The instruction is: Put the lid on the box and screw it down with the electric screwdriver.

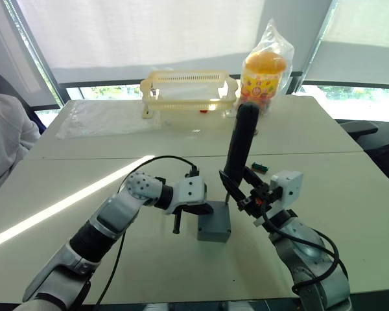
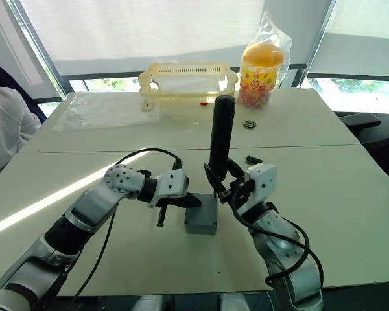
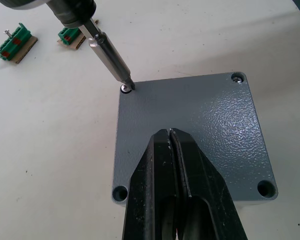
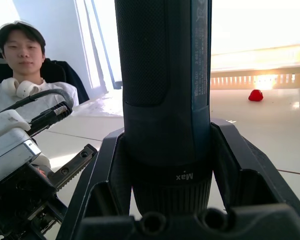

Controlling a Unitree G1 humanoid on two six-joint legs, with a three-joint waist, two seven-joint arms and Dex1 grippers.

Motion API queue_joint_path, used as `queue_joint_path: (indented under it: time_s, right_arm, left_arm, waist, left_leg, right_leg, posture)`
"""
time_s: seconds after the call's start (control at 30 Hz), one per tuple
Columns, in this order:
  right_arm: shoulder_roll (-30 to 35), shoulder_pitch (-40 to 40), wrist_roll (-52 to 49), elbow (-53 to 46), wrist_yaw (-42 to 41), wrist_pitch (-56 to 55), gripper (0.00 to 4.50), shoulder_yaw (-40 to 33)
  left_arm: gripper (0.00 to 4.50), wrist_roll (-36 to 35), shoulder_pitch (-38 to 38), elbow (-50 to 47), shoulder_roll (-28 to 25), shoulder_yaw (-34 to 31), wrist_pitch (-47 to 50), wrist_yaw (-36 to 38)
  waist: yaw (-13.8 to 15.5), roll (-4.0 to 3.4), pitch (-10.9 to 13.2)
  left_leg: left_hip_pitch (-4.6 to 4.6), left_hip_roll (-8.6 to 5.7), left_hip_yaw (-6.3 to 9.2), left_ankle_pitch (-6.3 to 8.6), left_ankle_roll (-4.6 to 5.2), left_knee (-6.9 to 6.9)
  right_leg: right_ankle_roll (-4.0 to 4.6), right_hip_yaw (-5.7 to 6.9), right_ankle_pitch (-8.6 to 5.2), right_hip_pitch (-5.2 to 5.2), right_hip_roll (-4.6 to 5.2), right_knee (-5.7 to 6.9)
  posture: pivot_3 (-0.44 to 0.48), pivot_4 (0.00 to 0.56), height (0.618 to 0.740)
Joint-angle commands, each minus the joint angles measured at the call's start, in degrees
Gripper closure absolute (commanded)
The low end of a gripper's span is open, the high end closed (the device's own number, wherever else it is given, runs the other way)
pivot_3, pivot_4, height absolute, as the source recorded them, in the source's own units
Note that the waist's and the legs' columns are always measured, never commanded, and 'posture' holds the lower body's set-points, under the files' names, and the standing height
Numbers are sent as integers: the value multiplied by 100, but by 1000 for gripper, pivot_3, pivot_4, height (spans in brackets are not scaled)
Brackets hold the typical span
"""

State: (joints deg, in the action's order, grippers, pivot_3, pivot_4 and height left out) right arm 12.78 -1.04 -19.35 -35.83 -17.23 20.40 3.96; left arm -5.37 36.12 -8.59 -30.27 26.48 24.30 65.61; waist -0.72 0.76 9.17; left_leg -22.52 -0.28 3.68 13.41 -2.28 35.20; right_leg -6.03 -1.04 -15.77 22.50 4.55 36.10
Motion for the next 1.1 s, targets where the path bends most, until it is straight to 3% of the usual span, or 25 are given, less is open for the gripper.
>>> queue_joint_path:
  time_s: [0.03,1.1]
  right_arm:
    - [-13,-103,-1,-285,1,-217,2711,-66]
    - [-2,-49,166,66,-136,-454,2711,-63]
  left_arm:
    - [4500,229,-157,134,-61,303,98,37]
    - [4500,256,-166,152,-62,294,83,14]
  waist:
    - [0,0,0]
    - [-1,0,0]
  left_leg:
    - [0,0,0,0,0,0]
    - [4,0,0,0,0,2]
  right_leg:
    - [0,0,0,0,0,0]
    - [-13,0,8,-5,-1,1]
  posture:
    - [0,150,740]
    - [0,150,740]
